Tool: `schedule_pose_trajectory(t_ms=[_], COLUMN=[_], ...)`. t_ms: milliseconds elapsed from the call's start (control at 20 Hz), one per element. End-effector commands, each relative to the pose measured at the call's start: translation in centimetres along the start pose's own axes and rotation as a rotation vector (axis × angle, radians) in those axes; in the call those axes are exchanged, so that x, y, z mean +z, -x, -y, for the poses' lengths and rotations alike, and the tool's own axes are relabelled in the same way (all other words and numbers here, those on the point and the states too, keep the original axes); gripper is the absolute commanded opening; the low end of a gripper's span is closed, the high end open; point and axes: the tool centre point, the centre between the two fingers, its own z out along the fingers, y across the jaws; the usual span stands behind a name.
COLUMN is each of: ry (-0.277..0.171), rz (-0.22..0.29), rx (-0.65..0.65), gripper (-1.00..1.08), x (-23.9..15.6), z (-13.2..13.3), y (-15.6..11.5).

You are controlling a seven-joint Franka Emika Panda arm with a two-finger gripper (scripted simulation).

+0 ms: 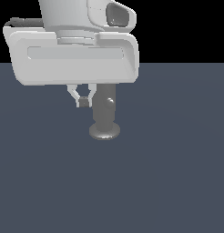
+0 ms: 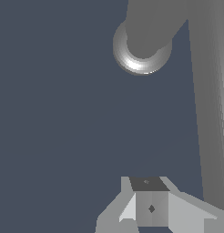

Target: Turn on the faucet by rotating a designated handle.

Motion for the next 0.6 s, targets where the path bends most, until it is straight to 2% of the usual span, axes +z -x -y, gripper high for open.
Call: schedule_pose_trajectory(t_ms=[0,200,550], ry=[0.000,0.000,0.000], rz=[-0.001,-0.001,-0.001], rx=[-0.001,-0.001,-0.001], gripper=[-1.00,-1.00,-1.00], x=[0.2,0.1,0.1], z=[0.0,0.0,-3.5], y=[-0.1,-0.1,-0.7])
